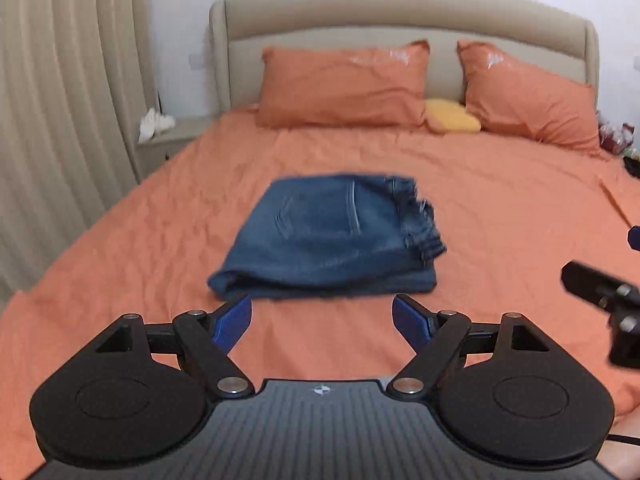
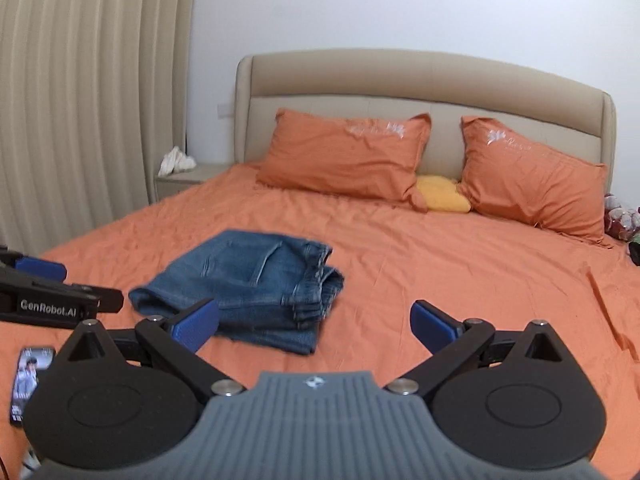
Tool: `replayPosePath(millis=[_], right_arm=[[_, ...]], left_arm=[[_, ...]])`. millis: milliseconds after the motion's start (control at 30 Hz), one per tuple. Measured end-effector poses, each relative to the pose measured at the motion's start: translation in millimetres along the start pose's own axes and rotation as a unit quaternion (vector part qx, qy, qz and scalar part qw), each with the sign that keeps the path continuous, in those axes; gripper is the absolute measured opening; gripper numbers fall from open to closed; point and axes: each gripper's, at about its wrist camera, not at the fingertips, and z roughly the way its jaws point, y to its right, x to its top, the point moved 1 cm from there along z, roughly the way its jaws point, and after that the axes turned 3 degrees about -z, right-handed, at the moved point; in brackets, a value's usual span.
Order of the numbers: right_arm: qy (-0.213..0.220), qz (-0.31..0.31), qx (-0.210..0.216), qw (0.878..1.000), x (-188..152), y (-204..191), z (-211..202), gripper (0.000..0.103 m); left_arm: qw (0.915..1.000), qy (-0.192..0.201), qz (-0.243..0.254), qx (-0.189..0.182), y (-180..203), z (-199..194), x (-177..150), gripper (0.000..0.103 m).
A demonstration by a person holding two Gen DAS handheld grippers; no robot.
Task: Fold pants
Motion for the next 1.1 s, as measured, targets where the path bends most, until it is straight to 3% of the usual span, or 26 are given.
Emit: replayPosePath(millis=[233,600,1100], right_arm=[[-0.027,0.03,-0.014,0.999,-21,-2,13,0.098],[-0.053,0.059,-0.004,0.997,-33,1,20,0.098],[-0.034,0.057,-0.009,0.998,-26,4,13,0.098]], left_arm=[[0.9996,-0.028,0.001,0.007,11,9,-21,0.094],[0.999,-0.04,0.019,0.007,19,15,-23,0.094],[0.9992,-0.038,0.01,0.005,18,14,-17,0.094]])
